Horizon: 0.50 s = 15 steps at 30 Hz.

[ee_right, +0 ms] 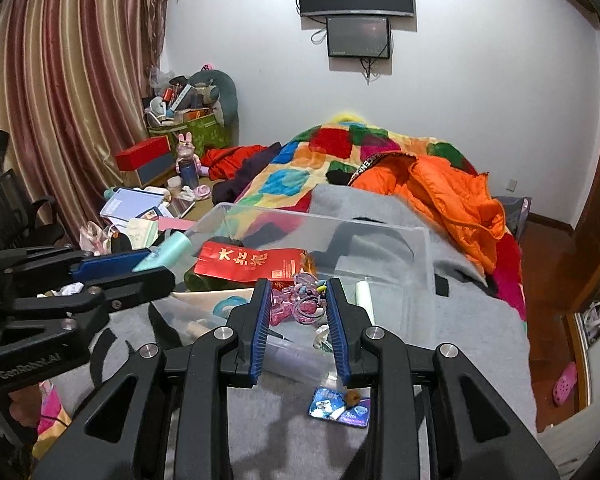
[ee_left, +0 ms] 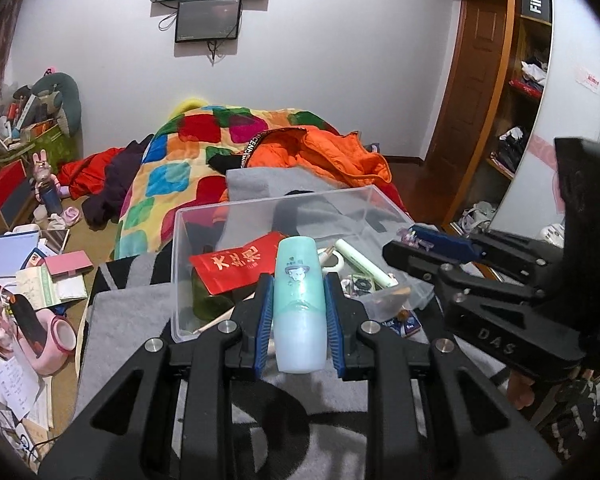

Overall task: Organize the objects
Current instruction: 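Carry the mint bottle over the box with the left tool while the right carries the hair tie, then open the left tool to drop the mint bottle while the right drops the hair tie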

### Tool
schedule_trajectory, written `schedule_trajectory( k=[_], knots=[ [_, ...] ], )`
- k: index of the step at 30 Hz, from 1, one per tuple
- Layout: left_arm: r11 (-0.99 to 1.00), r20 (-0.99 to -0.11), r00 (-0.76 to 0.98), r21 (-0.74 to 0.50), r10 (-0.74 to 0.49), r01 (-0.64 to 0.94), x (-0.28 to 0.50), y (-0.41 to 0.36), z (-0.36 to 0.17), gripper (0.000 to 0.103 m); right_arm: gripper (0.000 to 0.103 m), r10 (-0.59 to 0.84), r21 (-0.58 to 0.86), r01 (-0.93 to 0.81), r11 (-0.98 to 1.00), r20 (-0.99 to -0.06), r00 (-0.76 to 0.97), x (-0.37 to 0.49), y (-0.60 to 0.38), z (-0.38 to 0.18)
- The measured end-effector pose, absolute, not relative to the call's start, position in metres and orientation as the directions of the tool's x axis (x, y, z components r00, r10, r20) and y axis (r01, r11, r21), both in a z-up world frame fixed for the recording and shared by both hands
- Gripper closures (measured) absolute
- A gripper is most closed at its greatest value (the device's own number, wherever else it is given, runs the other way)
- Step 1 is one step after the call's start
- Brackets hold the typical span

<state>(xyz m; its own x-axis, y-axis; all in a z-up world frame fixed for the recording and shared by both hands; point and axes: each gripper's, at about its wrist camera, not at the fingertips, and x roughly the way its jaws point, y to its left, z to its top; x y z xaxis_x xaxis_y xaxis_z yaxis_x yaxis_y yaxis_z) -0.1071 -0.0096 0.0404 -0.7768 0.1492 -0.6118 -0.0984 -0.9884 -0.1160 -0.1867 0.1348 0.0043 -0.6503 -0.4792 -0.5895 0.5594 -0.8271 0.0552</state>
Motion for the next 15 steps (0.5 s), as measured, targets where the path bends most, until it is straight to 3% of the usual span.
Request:
schedule_trajectory(
  k=[15],
  knots=[
    [-0.995, -0.665, -0.742, -0.092, 0.088, -0.035, -0.142, -0.024, 0.014, 0.079, 0.078, -0.458, 0.083, 0.553, -0.829, -0.669, -0.586, -0.215, 0.118, -0.029]
  ],
)
